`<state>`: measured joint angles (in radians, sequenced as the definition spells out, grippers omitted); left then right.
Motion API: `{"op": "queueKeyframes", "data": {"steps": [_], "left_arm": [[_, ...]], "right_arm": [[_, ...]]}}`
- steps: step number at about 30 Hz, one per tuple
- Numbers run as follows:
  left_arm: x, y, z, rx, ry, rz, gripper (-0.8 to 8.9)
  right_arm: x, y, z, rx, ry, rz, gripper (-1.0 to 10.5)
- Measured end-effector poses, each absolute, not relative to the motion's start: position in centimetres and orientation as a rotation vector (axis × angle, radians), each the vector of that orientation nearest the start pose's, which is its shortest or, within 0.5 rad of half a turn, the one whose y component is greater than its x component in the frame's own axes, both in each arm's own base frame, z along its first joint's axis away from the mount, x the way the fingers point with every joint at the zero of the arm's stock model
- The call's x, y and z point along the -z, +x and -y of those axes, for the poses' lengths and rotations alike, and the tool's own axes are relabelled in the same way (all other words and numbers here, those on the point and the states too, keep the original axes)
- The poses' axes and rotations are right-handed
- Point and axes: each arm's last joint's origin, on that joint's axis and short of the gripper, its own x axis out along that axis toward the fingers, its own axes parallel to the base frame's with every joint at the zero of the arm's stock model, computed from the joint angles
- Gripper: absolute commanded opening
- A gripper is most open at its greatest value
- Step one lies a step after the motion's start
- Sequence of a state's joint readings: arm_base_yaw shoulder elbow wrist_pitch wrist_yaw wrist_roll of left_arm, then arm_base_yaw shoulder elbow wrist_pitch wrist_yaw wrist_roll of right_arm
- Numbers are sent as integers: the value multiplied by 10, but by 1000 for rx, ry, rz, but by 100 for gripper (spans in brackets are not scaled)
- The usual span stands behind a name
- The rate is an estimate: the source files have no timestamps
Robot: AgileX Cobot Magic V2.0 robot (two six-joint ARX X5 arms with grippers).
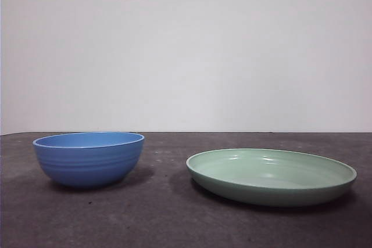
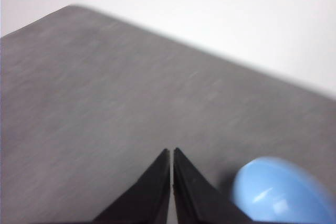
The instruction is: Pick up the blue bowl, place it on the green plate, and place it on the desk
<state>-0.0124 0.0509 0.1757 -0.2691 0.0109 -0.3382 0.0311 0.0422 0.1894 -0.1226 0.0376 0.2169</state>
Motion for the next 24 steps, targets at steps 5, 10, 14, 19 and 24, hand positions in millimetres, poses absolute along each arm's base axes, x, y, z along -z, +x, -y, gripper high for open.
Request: {"op": "queueKeyframes", "data": {"steps": [5, 10, 14, 19, 24], "left_arm": [[-231, 84, 4, 41, -392, -150, 12], [-271, 85, 7, 138, -411, -199, 12], [-303, 90, 11, 258, -424, -247, 12], [-324, 105, 16, 433, -450, -347, 12], [-335, 122, 23, 624, -486, -458, 12]], "right_arm": [[-240, 84, -4, -69, 282, -58, 10], [-283, 79, -7, -183, 302, -127, 10], [-317, 76, -11, -299, 318, -231, 10], [-347, 73, -14, -401, 331, -373, 10], [-365, 73, -17, -509, 313, -476, 10]]}}
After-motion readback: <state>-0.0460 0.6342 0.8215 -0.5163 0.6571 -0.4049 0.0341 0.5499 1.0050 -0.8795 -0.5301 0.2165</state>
